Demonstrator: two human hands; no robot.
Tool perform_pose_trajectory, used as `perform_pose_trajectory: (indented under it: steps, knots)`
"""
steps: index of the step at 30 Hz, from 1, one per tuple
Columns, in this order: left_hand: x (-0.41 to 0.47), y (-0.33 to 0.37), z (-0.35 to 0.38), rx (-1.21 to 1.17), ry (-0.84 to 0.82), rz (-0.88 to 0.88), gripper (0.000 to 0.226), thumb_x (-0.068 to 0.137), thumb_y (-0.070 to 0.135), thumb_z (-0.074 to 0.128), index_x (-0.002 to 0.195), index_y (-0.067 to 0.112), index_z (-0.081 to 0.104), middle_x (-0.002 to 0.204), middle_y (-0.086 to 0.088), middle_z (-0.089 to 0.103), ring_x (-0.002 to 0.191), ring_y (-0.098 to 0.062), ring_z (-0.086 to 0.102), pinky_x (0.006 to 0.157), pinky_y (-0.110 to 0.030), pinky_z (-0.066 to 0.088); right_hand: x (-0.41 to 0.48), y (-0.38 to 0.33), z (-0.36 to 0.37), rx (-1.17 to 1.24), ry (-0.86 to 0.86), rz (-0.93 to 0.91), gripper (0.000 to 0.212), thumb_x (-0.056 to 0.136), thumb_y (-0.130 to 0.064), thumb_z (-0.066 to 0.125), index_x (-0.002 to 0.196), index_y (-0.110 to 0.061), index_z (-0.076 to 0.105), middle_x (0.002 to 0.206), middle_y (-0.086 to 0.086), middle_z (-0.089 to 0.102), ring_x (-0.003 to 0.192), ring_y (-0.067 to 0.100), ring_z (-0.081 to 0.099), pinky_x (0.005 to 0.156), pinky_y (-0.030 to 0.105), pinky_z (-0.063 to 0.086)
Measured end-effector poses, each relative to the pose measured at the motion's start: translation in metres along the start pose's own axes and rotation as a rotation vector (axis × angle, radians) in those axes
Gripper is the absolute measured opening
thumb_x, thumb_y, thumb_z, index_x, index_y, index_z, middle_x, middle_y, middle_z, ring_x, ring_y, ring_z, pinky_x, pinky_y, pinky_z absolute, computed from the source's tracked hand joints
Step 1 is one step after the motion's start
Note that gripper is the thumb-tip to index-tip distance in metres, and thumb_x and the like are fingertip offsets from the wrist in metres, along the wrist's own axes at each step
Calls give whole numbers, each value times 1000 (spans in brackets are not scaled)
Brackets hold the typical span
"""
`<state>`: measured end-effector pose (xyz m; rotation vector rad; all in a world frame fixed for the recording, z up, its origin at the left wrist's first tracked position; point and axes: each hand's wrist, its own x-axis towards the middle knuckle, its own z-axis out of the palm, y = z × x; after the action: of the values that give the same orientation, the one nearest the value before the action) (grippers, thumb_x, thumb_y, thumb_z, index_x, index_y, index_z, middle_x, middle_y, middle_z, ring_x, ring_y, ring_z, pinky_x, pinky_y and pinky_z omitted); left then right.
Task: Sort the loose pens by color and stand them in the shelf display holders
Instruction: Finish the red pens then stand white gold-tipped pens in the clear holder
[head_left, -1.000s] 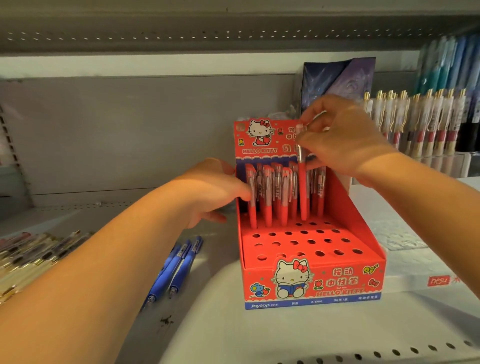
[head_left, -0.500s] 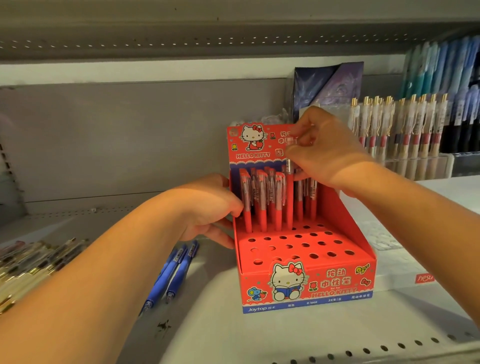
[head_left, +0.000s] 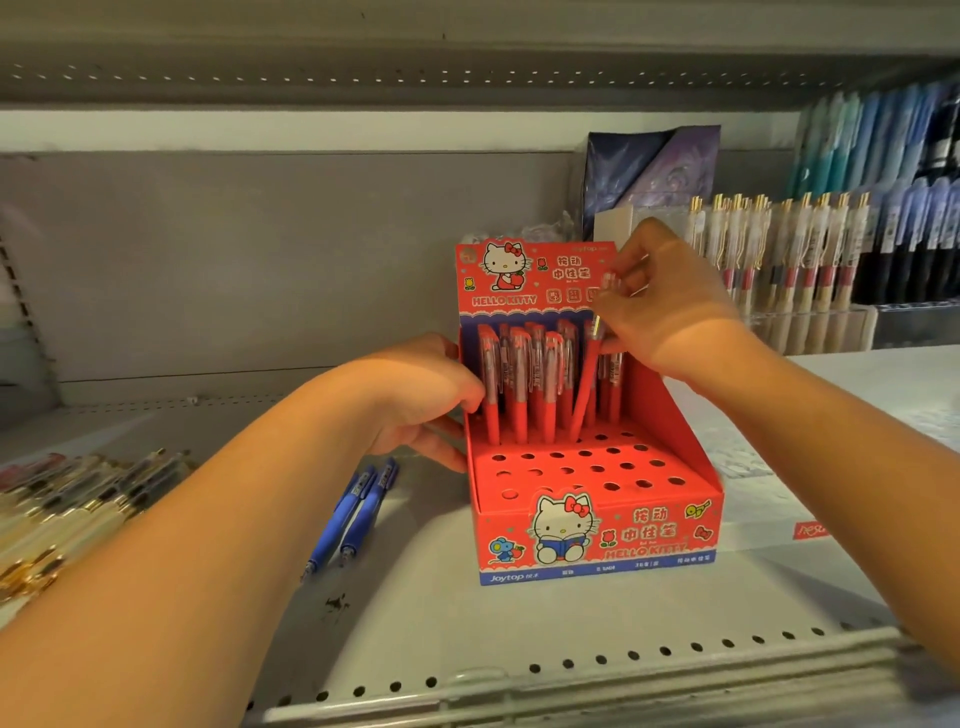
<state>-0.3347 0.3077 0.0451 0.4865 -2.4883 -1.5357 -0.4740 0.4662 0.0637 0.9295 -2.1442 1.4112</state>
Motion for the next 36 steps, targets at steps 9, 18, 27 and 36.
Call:
perform_pose_trajectory:
  steps: [9,18,27,36]
  knots:
    - [0,-3,1,22,3,4,34,92,-8,40,88,25,51,63,1,73,61,-19,73,54,-38,61,-13,4,10,-63,-268,-59,24,77,-9,68,76,-30,57,71,-3,65,65,21,70,54,43,61]
    - [-19,-10,9,-106,151,5,29,95,6,54,118,25,54,89,-7,74,73,-19,75,56,-34,61,-25,4,-3,-96,-167,-242,15,83,-27,70,97,-32,69,89,-18,63,87,12,64,83,31,53]
    - [-102,-55,-50,207,522,101,18,85,28,69,101,22,65,93,1,69,83,-23,67,82,-46,57,-70,-60,23,286,-543,-362,23,88,-15,70,110,-21,70,105,-11,72,96,0,67,87,15,51]
    - [-197,-129,-162,340,617,-40,18,87,32,68,104,28,63,98,9,67,89,-9,64,69,-26,49,-111,-147,149,203,-863,-171,19,86,-27,72,104,-22,69,101,-4,72,95,14,67,76,27,50]
